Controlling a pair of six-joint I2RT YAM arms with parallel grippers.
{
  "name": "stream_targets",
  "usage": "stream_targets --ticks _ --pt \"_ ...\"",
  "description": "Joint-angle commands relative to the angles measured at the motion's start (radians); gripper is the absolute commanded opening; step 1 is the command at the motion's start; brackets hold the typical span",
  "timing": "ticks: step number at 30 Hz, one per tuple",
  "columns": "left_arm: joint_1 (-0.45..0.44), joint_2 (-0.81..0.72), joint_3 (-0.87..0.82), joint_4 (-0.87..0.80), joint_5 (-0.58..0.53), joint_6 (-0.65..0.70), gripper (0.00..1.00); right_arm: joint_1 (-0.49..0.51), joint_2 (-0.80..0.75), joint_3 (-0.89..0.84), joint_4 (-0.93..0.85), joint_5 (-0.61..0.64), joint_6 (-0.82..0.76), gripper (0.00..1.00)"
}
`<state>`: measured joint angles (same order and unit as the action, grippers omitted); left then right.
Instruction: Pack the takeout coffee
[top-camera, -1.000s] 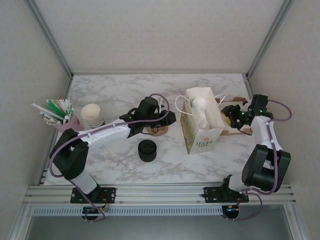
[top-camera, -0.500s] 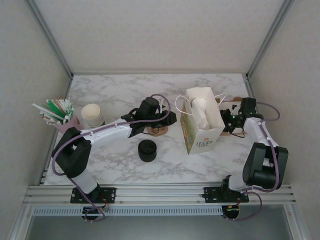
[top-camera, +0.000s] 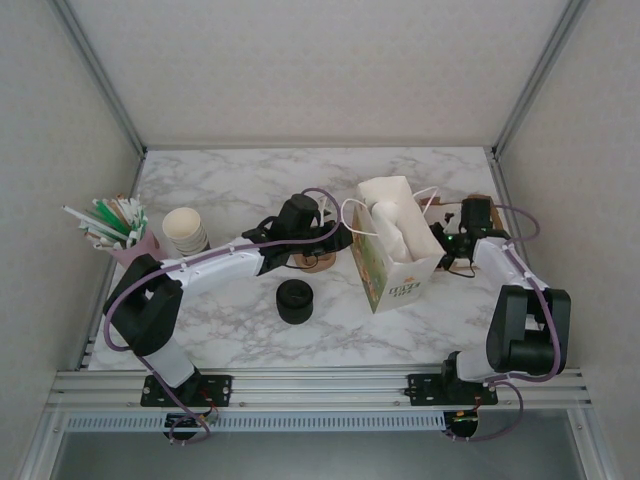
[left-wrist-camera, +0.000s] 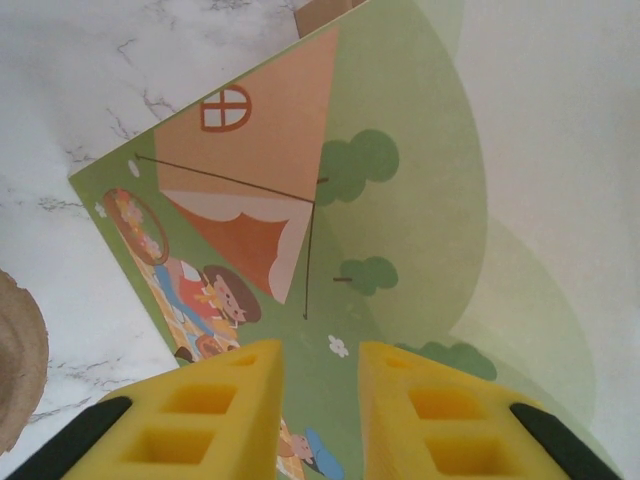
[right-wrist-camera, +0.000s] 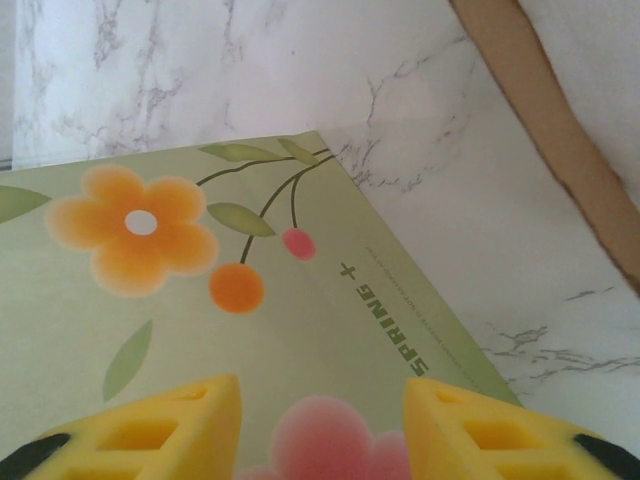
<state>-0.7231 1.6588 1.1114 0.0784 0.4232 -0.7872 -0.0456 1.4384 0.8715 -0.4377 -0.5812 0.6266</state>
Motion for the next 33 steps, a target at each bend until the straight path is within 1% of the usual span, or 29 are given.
stream_targets --ticks 1,7,13,22,27,31,33 --pt "-0.001 -0.010 0.029 0.018 0.000 -0.006 0.26 0.022 0.000 -0.020 0.007 0.025 0.018 0.46" --pt "0.001 0.008 0.046 0.012 -0.004 -0.001 0.26 0.037 -0.039 -0.036 -0.012 0.040 0.021 0.46" --pt "0.004 0.043 0.100 -0.020 -0.017 0.026 0.26 0.056 -0.088 -0.058 -0.034 0.055 0.029 0.46" --pt "0.028 0.063 0.142 -0.052 -0.017 0.046 0.26 0.072 -0.153 -0.086 -0.068 0.075 0.029 0.47" --pt "0.030 0.009 0.116 -0.080 -0.053 0.055 0.28 0.071 -0.197 -0.050 -0.150 0.192 -0.018 0.49" --pt "0.034 -0.063 0.076 -0.123 -0.118 0.070 0.34 0.071 -0.247 -0.005 -0.218 0.324 -0.057 0.53" --pt "0.036 -0.097 0.053 -0.146 -0.154 0.082 0.41 0.069 -0.269 0.017 -0.245 0.390 -0.080 0.57"
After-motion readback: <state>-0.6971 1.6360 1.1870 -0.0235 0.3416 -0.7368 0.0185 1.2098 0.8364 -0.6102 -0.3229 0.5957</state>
